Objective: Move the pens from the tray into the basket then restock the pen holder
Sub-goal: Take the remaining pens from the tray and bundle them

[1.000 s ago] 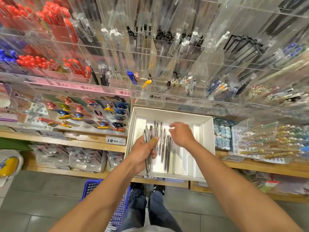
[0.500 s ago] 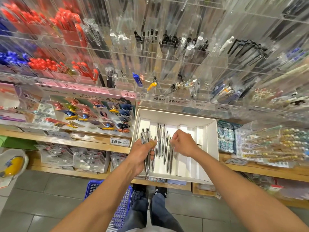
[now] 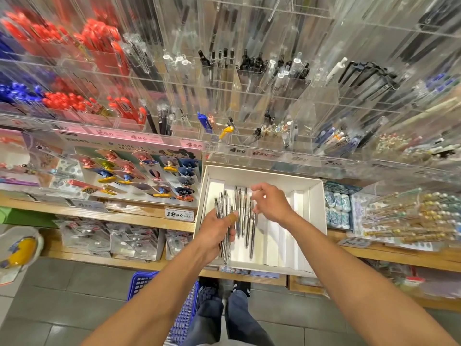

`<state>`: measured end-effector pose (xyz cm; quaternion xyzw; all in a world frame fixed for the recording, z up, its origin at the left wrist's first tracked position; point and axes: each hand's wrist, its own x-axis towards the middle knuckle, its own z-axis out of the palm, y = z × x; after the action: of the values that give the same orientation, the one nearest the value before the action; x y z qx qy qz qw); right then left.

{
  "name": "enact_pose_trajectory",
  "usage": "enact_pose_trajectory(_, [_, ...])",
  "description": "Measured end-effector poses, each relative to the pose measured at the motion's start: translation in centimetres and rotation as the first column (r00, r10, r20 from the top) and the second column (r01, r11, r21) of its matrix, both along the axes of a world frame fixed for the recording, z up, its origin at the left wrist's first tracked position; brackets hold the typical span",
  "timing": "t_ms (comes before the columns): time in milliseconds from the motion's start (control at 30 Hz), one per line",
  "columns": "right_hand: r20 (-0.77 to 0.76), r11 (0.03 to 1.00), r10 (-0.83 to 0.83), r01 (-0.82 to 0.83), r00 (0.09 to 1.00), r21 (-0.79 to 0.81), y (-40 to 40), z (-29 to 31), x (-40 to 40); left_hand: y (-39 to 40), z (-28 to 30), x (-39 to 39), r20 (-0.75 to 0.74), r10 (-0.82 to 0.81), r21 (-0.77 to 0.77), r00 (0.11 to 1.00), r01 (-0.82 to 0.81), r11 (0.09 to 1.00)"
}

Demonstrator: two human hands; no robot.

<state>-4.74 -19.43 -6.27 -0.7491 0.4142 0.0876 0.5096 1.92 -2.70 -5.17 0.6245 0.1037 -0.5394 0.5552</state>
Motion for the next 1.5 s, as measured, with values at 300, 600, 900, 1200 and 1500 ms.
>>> enact_pose_trajectory(300, [-0.412,0.898,0.256,-0.372,0.875,-0.233,1.4,-3.5,-1.4,0.7,-0.4,0.6,-0.049,0.075,0.009,0.996,-0.074,0.997])
enact_pose_trajectory(600, [-0.076,0.991,0.129,-0.131,0.989,-0.017,0.4,0.1,-0.2,-0.1,-0.6,0.6,0.006,0.039,0.026,0.999,-0.039,0.999])
enact_pose_trajectory(900, [0.098,0.873,-0.22,0.151,0.971,0.463,1.7,2.1,2.5,-0.4,-0.2,0.6,0.291,-0.201,0.122,0.935,0.172,0.977])
enact_pose_trajectory(1200, [-0.362,0.964,0.022,-0.116,0.932,-0.239,2.1,-3.2,0.6,0.0,-0.1,1.1,0.057,-0.032,0.076,0.998,0.028,0.997])
enact_pose_trajectory(1500, [-0.397,0.973,-0.018,-0.075,0.918,-0.218,2.9,-3.7,0.4,-0.2,0.2,0.9,-0.022,0.066,0.098,0.998,-0.064,0.993])
